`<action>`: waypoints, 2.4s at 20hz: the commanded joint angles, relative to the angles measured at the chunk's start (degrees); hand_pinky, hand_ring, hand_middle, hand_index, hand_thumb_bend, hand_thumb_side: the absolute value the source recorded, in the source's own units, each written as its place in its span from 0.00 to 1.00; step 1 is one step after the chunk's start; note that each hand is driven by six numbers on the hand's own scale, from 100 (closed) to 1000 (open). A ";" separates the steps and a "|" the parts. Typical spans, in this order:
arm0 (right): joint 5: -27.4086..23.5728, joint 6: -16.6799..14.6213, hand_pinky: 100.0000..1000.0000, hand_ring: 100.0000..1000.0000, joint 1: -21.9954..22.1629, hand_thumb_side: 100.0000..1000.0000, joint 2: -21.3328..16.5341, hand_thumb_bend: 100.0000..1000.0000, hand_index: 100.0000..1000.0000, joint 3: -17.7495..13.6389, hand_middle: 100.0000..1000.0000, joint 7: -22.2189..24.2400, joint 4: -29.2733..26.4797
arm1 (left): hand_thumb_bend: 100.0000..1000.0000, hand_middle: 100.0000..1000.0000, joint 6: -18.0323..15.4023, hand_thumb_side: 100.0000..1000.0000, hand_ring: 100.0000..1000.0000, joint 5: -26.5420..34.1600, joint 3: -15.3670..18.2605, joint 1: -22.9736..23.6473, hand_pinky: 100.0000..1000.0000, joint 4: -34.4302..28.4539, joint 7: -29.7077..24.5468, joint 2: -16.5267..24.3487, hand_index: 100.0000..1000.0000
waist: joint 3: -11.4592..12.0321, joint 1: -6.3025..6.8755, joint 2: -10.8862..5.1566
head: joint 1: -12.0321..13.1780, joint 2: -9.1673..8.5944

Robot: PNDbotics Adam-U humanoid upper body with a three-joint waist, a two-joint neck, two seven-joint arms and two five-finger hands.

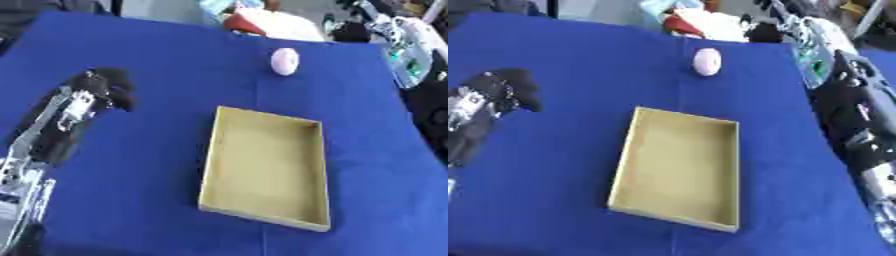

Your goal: Pick up objects on the table and place them in the box.

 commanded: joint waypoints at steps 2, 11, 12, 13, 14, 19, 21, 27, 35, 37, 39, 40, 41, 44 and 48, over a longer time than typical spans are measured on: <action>1.05 0.97 0.63 0.74 -1.59 0.59 -0.53 0.00 0.86 -1.02 0.76 -0.63 1.05 | 0.00 0.61 0.06 0.77 0.60 0.47 -0.54 -1.21 0.65 -0.77 -0.86 -0.06 0.79 | 0.28 0.11 -0.62 | -1.90 -0.22; 1.53 1.82 0.64 0.75 -2.09 0.69 0.89 0.00 0.87 -1.45 0.78 -0.70 3.03 | 0.00 0.61 0.41 0.78 0.60 -0.09 -0.94 -1.32 0.66 -0.44 -1.91 -0.43 0.79 | 0.88 -0.58 -0.40 | -4.08 -0.70; 1.75 1.85 0.64 0.75 -2.11 0.70 1.09 0.00 0.87 -1.42 0.78 -0.58 3.18 | 0.00 0.61 0.45 0.78 0.60 -0.21 -0.99 -1.34 0.66 -0.35 -2.11 -0.50 0.79 | 1.06 -0.67 -0.38 | -4.38 -0.77; 1.99 1.87 0.64 0.75 -2.11 0.70 1.31 0.00 0.87 -1.40 0.78 -0.48 3.33 | 0.00 0.61 0.49 0.78 0.60 -0.33 -1.03 -1.39 0.66 -0.27 -2.29 -0.58 0.79 | 1.29 -0.75 -0.35 | -4.75 -0.87; 2.22 1.87 0.65 0.75 -2.11 0.70 1.47 0.00 0.87 -1.41 0.78 -0.43 3.43 | 0.00 0.61 0.51 0.78 0.60 -0.43 -1.06 -1.44 0.66 -0.21 -2.43 -0.64 0.79 | 1.48 -0.80 -0.31 | -5.01 -0.95; 3.37 1.68 0.65 0.76 -1.86 0.78 2.29 0.00 0.88 -1.37 0.78 -0.14 4.16 | 0.00 0.62 0.51 0.79 0.60 -0.73 -1.15 -1.79 0.66 -0.26 -3.26 -0.93 0.79 | 2.52 -0.93 -0.02 | -6.24 -1.31; 3.80 1.45 0.66 0.76 -1.79 0.77 2.61 0.00 0.88 -1.32 0.79 -0.02 4.44 | 0.00 0.61 0.52 0.79 0.60 -0.82 -1.16 -1.83 0.66 -0.28 -3.41 -0.96 0.79 | 2.68 -0.90 0.09 | -6.56 -1.47; 7.73 -0.14 0.70 0.77 -1.74 0.82 3.13 0.00 0.91 -0.38 0.83 2.06 4.51 | 0.00 0.62 0.50 0.79 0.60 -1.26 -1.21 -1.86 0.66 -0.14 -3.76 -1.03 0.80 | 2.78 -0.91 0.30 | -7.30 -1.33; 16.66 -0.42 0.75 0.79 -1.32 0.81 3.05 0.07 0.95 -0.47 0.87 5.19 4.48 | 0.00 0.62 0.46 0.79 0.60 -1.78 -1.30 -2.08 0.66 -0.03 -4.23 -1.16 0.80 | 3.43 -1.13 0.60 | -8.02 -2.09; 18.16 -0.46 0.76 0.80 -1.21 0.83 3.09 0.09 0.95 -0.62 0.88 5.98 4.76 | 0.00 0.62 0.44 0.79 0.60 -1.83 -1.26 -2.11 0.66 -0.06 -4.24 -1.15 0.80 | 3.54 -1.14 0.64 | -8.12 -2.10; 19.55 -0.68 0.77 0.80 -1.17 0.84 3.15 0.12 0.95 -0.59 0.89 6.95 4.95 | 0.00 0.62 0.45 0.79 0.60 -1.87 -1.25 -2.12 0.66 -0.06 -4.25 -1.16 0.80 | 3.57 -1.14 0.68 | -8.24 -2.04; 20.23 -0.86 0.78 0.80 -1.17 0.85 3.18 0.13 0.95 -0.55 0.90 7.49 4.97 | 0.00 0.62 0.47 0.79 0.60 -1.90 -1.26 -2.12 0.66 -0.05 -4.28 -1.18 0.80 | 3.58 -1.14 0.70 | -8.29 -2.02; 20.83 -1.03 0.78 0.80 -1.15 0.86 3.22 0.14 0.94 -0.55 0.90 8.11 5.01 | 0.00 0.62 0.47 0.80 0.60 -1.95 -1.28 -2.12 0.66 -0.04 -4.33 -1.19 0.80 | 3.60 -1.14 0.71 | -8.34 -1.97; 22.52 -1.48 0.79 0.81 -1.15 0.87 3.25 0.16 0.92 -0.47 0.91 10.77 5.23 | 0.00 0.62 0.49 0.80 0.60 -2.12 -1.27 -2.11 0.66 -0.01 -4.44 -1.24 0.80 | 3.58 -1.13 0.76 | -8.36 -1.83; 24.70 -1.66 0.80 0.81 -1.01 0.54 3.27 0.07 0.84 -0.59 0.91 13.46 5.06 | 0.00 0.62 0.54 0.80 0.60 -2.44 -1.32 -2.11 0.66 0.11 -4.55 -1.35 0.80 | 3.50 -1.14 0.91 | -8.34 -1.89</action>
